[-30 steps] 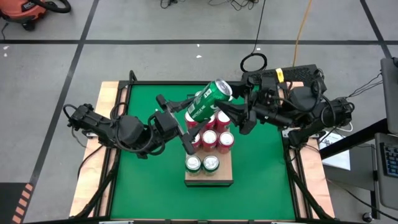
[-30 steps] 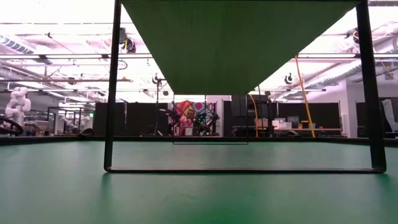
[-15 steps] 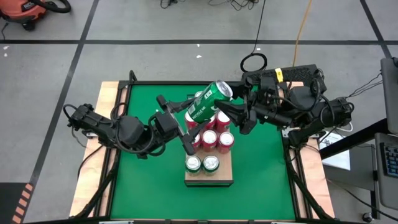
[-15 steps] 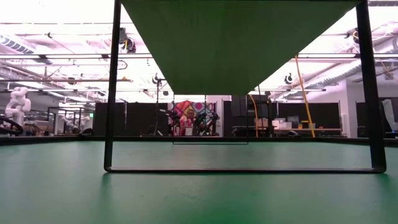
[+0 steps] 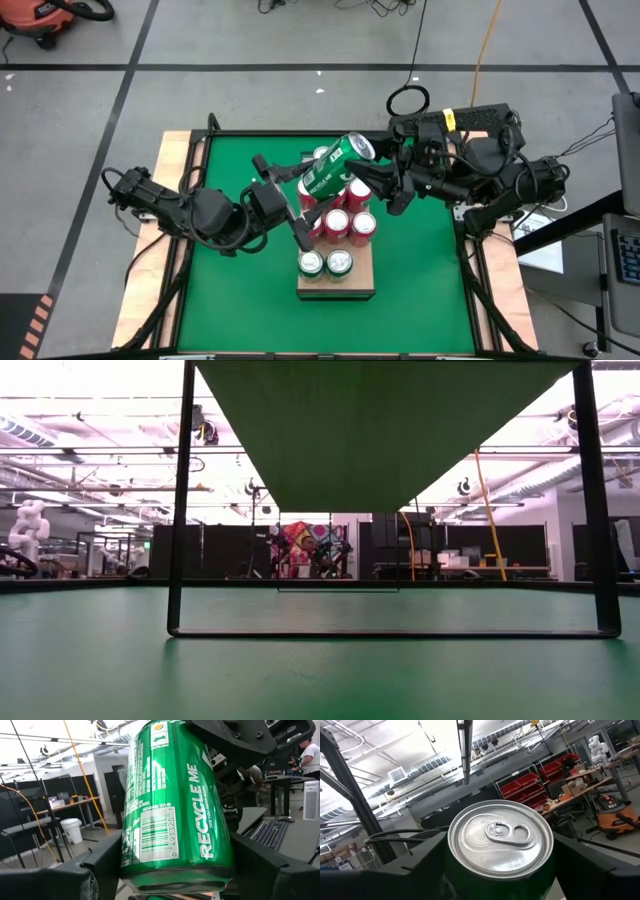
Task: Place canned beverage on shelf
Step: Put the green soda can on the shelf aligned with the other green soda cans
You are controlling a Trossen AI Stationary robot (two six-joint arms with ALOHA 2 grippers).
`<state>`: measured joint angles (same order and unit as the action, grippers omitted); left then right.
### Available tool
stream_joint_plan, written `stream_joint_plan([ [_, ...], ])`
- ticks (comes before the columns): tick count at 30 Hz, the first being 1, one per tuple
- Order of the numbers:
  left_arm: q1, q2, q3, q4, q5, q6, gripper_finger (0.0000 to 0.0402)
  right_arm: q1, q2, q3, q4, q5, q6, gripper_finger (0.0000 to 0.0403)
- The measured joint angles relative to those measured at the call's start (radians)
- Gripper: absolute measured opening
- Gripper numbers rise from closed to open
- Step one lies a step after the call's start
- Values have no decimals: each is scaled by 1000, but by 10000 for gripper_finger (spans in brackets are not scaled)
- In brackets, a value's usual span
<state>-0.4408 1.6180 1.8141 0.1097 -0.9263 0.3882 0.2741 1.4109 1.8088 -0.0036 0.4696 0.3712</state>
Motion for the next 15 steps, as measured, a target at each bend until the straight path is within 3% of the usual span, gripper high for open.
stream_joint_plan([
  [6,-7,0,0,-28,-11,-73,299,0,-6,-1,-11,-5,-7,294],
  [15,-39,-5,3,-10,-15,-314,372,3,-71,-2,-115,-44,-24,293],
])
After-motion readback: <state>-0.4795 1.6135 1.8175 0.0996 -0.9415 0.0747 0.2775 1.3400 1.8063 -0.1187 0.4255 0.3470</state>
